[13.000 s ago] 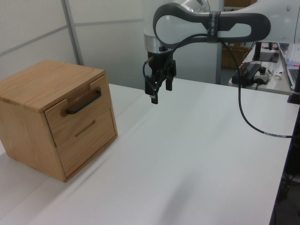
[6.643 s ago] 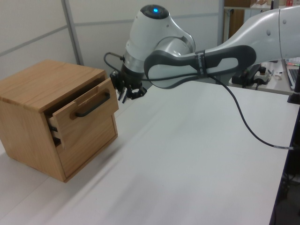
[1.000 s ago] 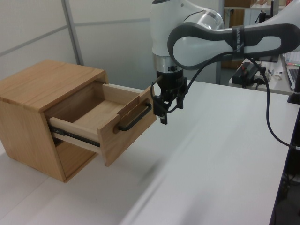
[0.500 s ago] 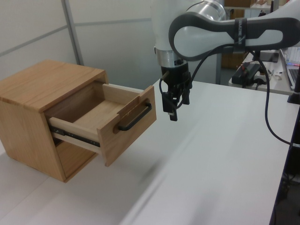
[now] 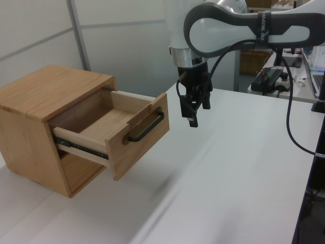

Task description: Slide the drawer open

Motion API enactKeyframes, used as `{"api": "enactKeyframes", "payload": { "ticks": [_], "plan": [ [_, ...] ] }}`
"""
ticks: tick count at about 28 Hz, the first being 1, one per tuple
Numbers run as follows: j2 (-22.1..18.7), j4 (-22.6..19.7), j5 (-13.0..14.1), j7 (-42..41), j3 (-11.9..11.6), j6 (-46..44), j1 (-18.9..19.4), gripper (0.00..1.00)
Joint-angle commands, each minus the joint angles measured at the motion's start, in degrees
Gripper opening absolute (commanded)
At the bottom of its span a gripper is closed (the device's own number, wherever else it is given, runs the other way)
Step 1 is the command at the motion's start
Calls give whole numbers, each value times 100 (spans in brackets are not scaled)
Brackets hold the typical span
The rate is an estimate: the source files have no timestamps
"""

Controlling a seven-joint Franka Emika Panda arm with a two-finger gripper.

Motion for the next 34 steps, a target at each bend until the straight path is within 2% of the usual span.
{"api": "enactKeyframes", "payload": {
  "ticks": [1,34],
  "plan": [
    [19,128,114,-156,-2,-195,-34,100],
    [81,242,105,-305,-11,-239,-43,100]
  ]
}}
